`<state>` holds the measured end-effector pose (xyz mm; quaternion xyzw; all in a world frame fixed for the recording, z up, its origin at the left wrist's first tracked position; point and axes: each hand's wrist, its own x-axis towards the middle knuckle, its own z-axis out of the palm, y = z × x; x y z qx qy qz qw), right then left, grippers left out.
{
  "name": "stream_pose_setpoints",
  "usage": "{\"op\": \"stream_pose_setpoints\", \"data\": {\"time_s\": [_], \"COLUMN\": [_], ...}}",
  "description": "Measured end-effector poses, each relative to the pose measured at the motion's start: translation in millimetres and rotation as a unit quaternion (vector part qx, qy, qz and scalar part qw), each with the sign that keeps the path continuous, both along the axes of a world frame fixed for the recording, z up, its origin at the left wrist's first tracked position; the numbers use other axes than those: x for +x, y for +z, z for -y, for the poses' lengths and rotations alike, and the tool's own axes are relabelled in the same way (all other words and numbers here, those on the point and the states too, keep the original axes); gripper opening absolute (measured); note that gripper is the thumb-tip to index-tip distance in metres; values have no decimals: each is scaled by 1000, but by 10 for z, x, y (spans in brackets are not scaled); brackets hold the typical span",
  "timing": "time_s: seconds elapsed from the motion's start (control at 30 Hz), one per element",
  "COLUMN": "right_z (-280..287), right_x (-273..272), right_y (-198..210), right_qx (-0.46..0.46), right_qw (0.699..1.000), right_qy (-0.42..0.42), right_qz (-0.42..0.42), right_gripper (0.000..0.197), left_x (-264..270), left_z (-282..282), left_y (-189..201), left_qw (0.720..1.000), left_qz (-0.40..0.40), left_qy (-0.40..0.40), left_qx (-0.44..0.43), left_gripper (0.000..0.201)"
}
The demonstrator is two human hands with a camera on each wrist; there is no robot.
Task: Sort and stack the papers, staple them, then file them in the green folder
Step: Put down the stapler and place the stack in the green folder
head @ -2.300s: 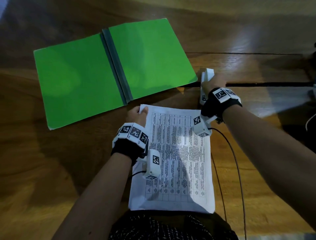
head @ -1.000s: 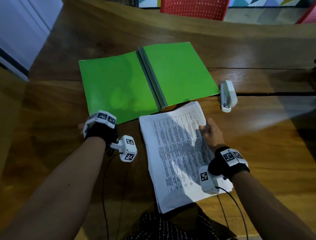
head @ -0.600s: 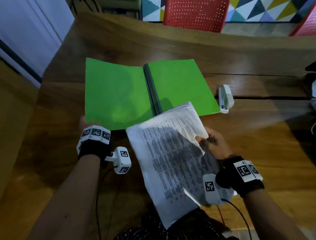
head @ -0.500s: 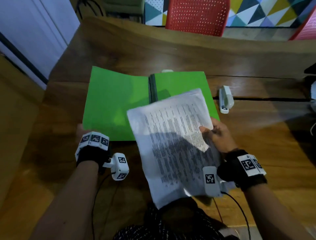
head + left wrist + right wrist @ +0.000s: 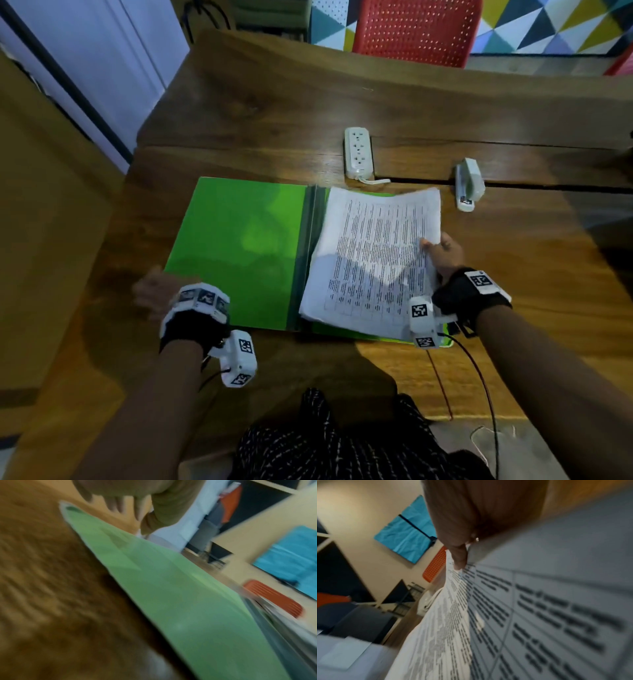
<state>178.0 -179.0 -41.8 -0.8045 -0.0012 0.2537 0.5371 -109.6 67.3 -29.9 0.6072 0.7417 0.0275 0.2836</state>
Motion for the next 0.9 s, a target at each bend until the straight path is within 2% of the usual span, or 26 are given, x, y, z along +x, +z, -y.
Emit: {"op": "stream_pose_setpoints", "data": {"time_s": [0.07, 0.13, 0.2, 0.23, 0.3, 0.4, 0.53, 0.6, 0.7, 0.8, 0.9], "right_z": [93, 169, 203, 221, 241, 169, 56, 16, -33, -58, -99], "right_x": [-45, -101, -219, -265, -282, -222, -173, -192, -251, -300, -355], "right_y": [-81, -128, -72, -48, -52, -63, -61, -70, -80, -114, -129], "right_qx": [-36, -24, -28, -43, -67, -104, -132, -145, -186, -223, -298], "right_qw": [999, 998, 997, 996, 994, 991, 985, 983, 972, 963, 942], "right_qy": [5, 10, 22, 38, 73, 77, 100, 107, 132, 135, 123], "right_qz": [-25, -56, -69, -66, -35, 26, 45, 43, 59, 69, 92], "right_gripper": [45, 65, 63, 61, 59, 59, 60, 60, 56, 50, 55], "left_x": [218, 457, 644, 725, 860, 1023, 1084, 1087, 1113, 1117, 1094], "left_z": [104, 323, 530, 599, 656, 691, 745, 769, 778, 807, 867], "left_y": [-113, -204, -291, -309, -319, -287, -298, -329, -348, -353, -330], "left_qw": [992, 959, 923, 913, 904, 890, 884, 889, 910, 915, 918], "left_qz": [39, 62, 25, 10, -1, 13, 15, 16, 83, 144, 137], "left_qy": [-112, -273, -381, -405, -429, -454, -464, -456, -406, -377, -372], "left_qx": [31, 49, 43, 32, -7, -42, -54, -38, -22, -1, 4], "left_gripper": [49, 43, 46, 46, 44, 44, 48, 47, 45, 45, 50]}}
